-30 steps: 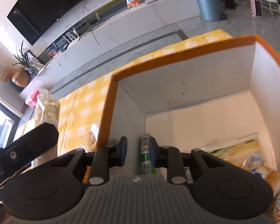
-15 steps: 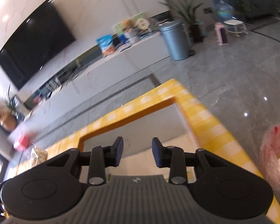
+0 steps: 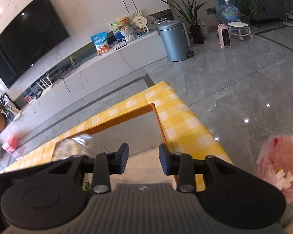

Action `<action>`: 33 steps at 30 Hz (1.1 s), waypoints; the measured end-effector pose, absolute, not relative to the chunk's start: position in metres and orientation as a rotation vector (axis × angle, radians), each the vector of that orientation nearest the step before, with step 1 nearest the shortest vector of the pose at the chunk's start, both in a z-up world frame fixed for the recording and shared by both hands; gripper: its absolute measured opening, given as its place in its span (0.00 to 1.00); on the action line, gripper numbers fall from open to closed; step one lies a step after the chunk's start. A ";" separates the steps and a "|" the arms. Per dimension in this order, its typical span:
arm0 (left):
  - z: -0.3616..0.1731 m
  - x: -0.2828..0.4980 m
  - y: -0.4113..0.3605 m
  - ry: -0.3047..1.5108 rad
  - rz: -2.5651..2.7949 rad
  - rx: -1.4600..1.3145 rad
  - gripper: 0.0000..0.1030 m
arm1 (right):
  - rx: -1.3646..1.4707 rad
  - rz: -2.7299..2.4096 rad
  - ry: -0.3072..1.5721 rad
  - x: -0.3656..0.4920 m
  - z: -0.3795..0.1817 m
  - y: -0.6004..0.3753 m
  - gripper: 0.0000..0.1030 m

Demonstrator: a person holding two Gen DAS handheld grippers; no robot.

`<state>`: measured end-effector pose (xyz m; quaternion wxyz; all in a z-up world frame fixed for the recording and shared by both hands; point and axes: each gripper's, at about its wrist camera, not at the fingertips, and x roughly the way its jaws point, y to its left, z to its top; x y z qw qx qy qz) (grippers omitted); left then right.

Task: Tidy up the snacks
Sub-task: 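Lower the sausage into the box with the right tool while the left tool carries the peanut bag over it, then open both tools to release the sausage and peanut bag into the box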

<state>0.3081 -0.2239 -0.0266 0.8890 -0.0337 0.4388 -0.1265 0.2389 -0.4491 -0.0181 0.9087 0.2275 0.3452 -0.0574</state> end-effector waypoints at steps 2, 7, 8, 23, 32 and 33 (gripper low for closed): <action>-0.034 0.309 -0.230 0.895 -0.240 -0.063 0.90 | 0.481 -0.107 0.711 0.239 -0.020 -0.451 0.32; -0.044 0.309 -0.238 0.857 -0.229 -0.027 0.93 | 0.475 -0.103 0.725 0.244 -0.022 -0.449 0.33; -0.045 0.308 -0.239 0.855 -0.221 -0.015 0.94 | 0.466 -0.104 0.730 0.245 -0.022 -0.447 0.33; -0.007 0.300 -0.214 0.779 -0.246 -0.065 1.00 | 0.472 -0.110 0.736 0.246 -0.022 -0.448 0.38; 0.069 0.266 -0.146 0.662 -0.215 -0.103 1.00 | 0.423 -0.096 0.667 0.229 0.005 -0.425 0.41; 0.074 0.262 -0.138 0.659 -0.206 -0.099 1.00 | 0.414 -0.092 0.653 0.226 0.009 -0.421 0.41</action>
